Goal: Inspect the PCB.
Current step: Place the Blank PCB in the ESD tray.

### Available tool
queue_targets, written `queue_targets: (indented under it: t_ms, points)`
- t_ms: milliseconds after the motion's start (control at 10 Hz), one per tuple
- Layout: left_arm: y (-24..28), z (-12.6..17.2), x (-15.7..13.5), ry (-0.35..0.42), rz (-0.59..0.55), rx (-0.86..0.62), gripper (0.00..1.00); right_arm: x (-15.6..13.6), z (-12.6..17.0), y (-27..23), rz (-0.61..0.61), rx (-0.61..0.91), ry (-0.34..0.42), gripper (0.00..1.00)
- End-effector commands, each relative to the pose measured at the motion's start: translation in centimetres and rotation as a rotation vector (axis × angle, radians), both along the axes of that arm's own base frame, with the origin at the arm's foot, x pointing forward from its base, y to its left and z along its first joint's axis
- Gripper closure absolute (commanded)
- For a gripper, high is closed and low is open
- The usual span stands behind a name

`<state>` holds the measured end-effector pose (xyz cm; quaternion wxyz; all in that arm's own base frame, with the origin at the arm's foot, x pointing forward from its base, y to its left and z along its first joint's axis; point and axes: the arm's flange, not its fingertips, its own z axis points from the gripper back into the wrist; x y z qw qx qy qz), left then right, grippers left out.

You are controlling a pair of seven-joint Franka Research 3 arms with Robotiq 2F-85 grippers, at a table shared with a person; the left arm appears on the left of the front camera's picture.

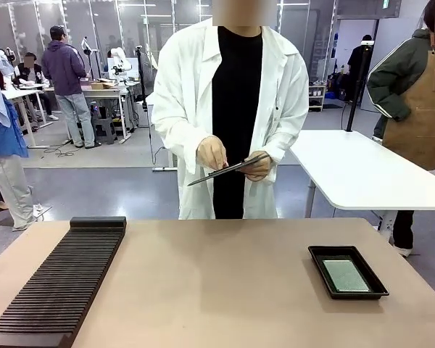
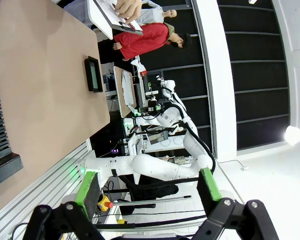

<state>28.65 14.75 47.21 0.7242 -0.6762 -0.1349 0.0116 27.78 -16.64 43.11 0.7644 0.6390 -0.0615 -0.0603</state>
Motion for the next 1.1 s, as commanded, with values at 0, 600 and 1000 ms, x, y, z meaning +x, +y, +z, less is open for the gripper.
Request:
queue_targets:
  t_ms: [0,600,1000]
  points:
    - [-0.05,0.05,0.07,-0.008,0.0,-0.003,0.0,-0.27,0.58,0.17,-0.005,-0.016,0.013,0.0]
    - [-0.05,0.05,0.07,-0.008,0.0,-0.003,0.0,-0.27,0.58,0.17,-0.005,-0.016,0.013,0.0]
    - [-0.05,0.05,0.07,-0.008,0.0,-0.003,0.0,-0.27,0.58,0.17,-0.005,-0.016,0.013,0.0]
